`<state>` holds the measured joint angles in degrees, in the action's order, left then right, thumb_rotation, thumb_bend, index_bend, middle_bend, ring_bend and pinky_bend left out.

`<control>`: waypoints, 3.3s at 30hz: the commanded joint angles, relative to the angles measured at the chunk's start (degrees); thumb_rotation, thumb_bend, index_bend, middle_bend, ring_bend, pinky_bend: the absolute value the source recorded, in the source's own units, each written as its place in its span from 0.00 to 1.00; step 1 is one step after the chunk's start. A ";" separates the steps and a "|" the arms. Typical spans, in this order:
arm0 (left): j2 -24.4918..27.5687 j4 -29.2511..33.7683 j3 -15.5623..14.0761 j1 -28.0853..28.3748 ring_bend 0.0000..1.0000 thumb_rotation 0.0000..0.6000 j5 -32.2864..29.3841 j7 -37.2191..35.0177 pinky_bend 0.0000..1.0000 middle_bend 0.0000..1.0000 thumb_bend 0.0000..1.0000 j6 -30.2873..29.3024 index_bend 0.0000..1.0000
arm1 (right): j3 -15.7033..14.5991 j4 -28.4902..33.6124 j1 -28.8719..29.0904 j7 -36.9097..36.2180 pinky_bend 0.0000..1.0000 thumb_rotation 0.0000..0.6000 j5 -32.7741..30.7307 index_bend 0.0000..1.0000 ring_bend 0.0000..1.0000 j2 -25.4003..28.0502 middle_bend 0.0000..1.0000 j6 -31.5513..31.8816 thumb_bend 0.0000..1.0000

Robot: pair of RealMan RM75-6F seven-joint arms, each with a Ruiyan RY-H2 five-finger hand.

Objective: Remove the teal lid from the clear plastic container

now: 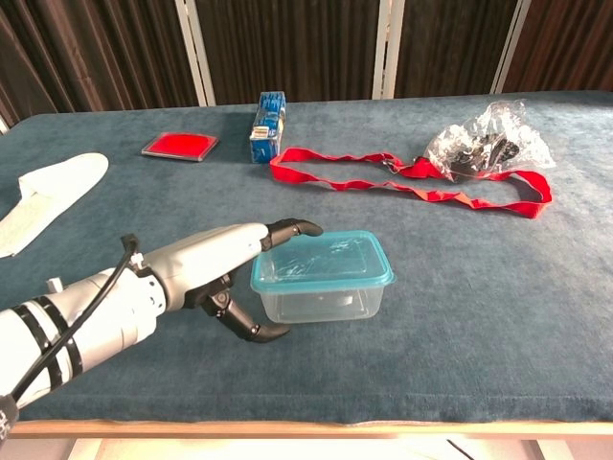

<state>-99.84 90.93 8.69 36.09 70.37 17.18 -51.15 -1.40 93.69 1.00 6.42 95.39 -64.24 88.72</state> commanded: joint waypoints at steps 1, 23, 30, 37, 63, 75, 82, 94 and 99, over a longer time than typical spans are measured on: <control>0.94 1.04 -0.17 0.43 0.00 1.00 -1.01 0.54 0.00 0.00 0.27 0.24 0.00 | 0.01 -0.01 -0.04 0.11 0.00 1.00 0.11 0.00 0.00 -0.06 0.00 0.14 0.30; 1.26 0.37 0.66 4.41 0.00 1.00 -7.35 2.05 0.00 0.00 0.26 1.70 0.00 | -0.27 0.09 0.10 0.25 0.00 1.00 0.43 0.00 0.00 0.07 0.00 -0.47 0.30; 1.50 -0.36 0.62 5.72 0.01 1.00 -8.89 2.53 0.09 0.03 0.26 1.98 0.00 | -0.18 0.16 0.15 0.47 0.00 1.00 0.28 0.00 0.00 0.03 0.00 -0.58 0.30; 1.22 -1.27 0.13 6.14 0.28 1.00 -8.61 0.96 0.39 0.36 0.27 1.75 0.00 | -0.28 0.13 0.31 0.81 0.00 1.00 0.43 0.00 0.00 -0.09 0.00 -0.93 0.30; -0.96 -4.80 -4.57 3.88 0.44 1.00 3.14 -4.14 0.55 0.56 0.30 -4.24 0.00 | 2.82 0.97 16.12 12.24 0.00 1.00 7.50 0.20 0.00 -9.42 0.00 -19.11 0.30; -1.10 -5.97 -4.23 3.84 0.46 1.00 2.44 -4.80 0.56 0.57 0.30 -3.18 0.00 | 3.60 -6.02 25.03 8.67 0.00 1.00 6.94 0.49 0.00 -22.15 0.05 -27.33 0.30; -0.96 -5.77 -4.27 3.74 0.46 1.00 2.69 -4.84 0.56 0.57 0.30 -3.16 0.00 | 3.63 -7.48 26.89 10.63 0.00 1.00 6.22 0.54 0.00 -26.30 0.07 -27.61 0.31; -1.21 -5.61 -4.61 3.38 0.47 1.00 2.58 -4.11 0.57 0.58 0.30 -3.18 0.00 | 3.83 -8.47 28.57 13.06 0.00 1.00 3.13 0.56 0.00 -29.49 0.08 -28.19 0.32; -1.23 -5.62 -4.52 3.31 0.47 1.00 2.22 -3.97 0.57 0.58 0.30 -2.98 0.00 | 3.75 -8.44 28.97 13.67 0.00 1.00 2.15 0.56 0.00 -29.78 0.08 -28.04 0.32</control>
<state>-101.06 85.31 4.16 39.41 72.61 13.23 -54.16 2.38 85.22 29.88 20.05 97.68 -93.96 60.67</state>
